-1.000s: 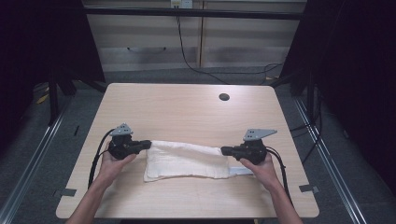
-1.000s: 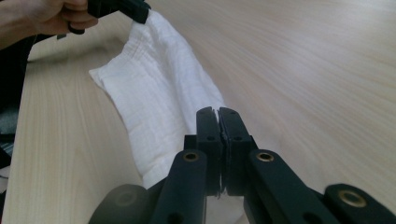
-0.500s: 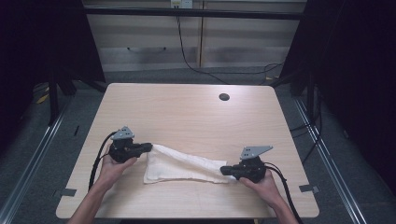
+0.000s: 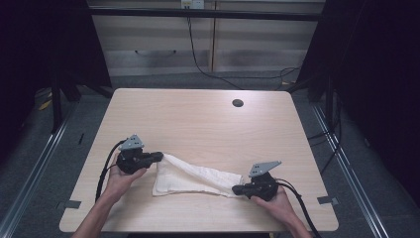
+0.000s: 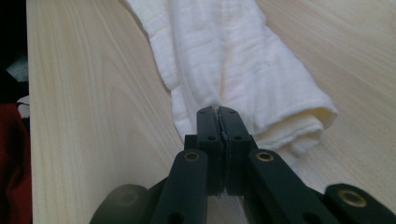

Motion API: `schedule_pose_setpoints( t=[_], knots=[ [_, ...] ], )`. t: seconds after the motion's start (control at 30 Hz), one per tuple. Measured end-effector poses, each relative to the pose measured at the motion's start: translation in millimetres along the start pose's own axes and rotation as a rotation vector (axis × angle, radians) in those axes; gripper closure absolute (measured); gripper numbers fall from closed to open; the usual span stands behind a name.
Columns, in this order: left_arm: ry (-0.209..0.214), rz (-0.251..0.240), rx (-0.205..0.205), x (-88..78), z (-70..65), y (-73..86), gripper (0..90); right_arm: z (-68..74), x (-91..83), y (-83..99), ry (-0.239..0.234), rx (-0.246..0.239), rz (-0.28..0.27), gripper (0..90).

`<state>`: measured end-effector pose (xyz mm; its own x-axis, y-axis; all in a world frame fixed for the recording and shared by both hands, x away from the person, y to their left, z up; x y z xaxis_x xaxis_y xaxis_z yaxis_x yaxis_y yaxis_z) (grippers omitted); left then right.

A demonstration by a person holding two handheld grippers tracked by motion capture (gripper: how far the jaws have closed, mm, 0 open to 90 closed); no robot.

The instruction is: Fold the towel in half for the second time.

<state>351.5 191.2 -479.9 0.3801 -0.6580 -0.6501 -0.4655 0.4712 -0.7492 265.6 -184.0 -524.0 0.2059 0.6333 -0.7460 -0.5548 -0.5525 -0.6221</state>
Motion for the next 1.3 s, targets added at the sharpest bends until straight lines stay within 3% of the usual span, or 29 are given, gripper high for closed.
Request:
schedule_pose_setpoints(
  t=[0.27, 0.37, 0.57, 0.8, 0.97, 1.3],
  knots=[
    [0.007, -0.023, 0.072, -18.8, -20.3, 2.0, 85.6, -2.2, 0.5, -0.8, 0.022, 0.022, -0.01, 88.8],
    [0.029, -0.035, 0.066, -22.7, -26.0, 5.8, 85.6, -2.3, 0.7, -0.9, 0.024, 0.026, -0.013, 88.8],
    [0.04, -0.015, 0.095, -29.6, -35.0, 12.4, 85.5, -2.1, 0.8, -0.7, 0.025, 0.037, -0.015, 88.8],
    [0.077, 0.055, 0.145, -27.4, -53.1, 28.2, 85.6, -1.1, 0.7, -0.5, 0.031, 0.046, -0.014, 88.8],
    [0.123, 0.105, 0.155, -24.3, -62.9, 45.7, 85.6, -1.5, 0.8, -0.8, 0.032, 0.042, -0.015, 88.8],
    [0.165, 0.175, 0.167, -14.5, -67.9, 66.1, 85.5, -1.8, -0.9, -0.7, 0.063, 0.051, -0.012, 88.7]
  ],
)
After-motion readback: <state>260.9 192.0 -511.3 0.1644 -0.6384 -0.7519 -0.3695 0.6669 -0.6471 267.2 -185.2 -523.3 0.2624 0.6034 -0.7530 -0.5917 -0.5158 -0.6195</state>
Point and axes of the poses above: each handheld gripper's, and its own axes: x roughly forward along the jaws, y roughly out of its underside, z roughly to its left, the point moved 3 cm from there along x, roughly forward along the jaws, and after that the axes turned 7 degrees about z, right-handed, at the moved point
